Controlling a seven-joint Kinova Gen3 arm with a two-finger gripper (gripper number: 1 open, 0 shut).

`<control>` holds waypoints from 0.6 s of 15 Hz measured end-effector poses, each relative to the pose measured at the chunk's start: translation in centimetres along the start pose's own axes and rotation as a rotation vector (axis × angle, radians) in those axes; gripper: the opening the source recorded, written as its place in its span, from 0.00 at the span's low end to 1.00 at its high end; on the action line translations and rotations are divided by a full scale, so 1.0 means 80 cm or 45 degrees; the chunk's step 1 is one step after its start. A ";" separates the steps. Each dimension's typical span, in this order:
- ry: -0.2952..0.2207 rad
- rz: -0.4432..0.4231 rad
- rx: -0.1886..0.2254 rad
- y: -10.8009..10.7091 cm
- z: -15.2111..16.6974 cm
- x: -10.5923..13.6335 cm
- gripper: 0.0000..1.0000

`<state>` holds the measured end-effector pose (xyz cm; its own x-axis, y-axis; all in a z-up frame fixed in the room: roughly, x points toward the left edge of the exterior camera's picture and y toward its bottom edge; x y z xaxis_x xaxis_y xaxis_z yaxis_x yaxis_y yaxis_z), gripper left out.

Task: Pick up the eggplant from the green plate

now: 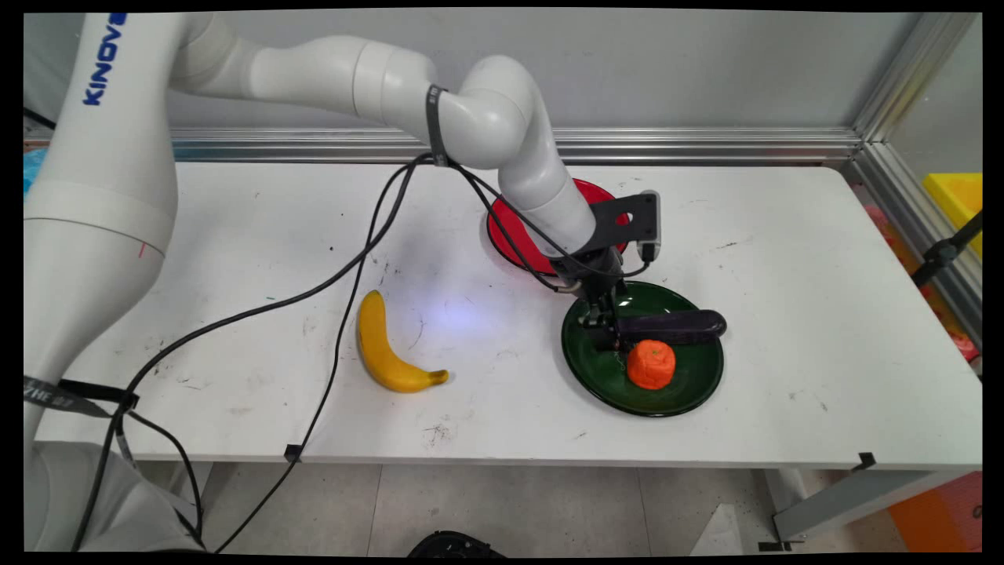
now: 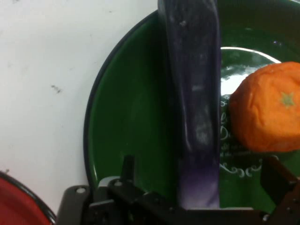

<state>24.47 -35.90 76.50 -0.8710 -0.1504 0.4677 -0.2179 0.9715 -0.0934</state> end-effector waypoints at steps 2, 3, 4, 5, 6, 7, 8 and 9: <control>0.004 0.000 0.001 -0.001 0.007 -0.001 1.00; 0.007 0.001 0.000 -0.001 0.011 -0.001 1.00; 0.009 0.002 -0.002 0.000 0.015 -0.001 1.00; 0.010 0.002 -0.003 0.000 0.017 -0.002 1.00; 0.011 0.003 -0.004 0.000 0.019 -0.002 0.00; 0.013 0.004 -0.003 0.000 0.022 -0.003 0.00; 0.014 0.005 -0.003 0.000 0.023 -0.003 0.00; 0.015 0.004 -0.003 -0.001 0.024 -0.003 0.00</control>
<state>23.86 -36.25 74.72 -0.8663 -0.1450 0.4780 -0.2141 0.9724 -0.0931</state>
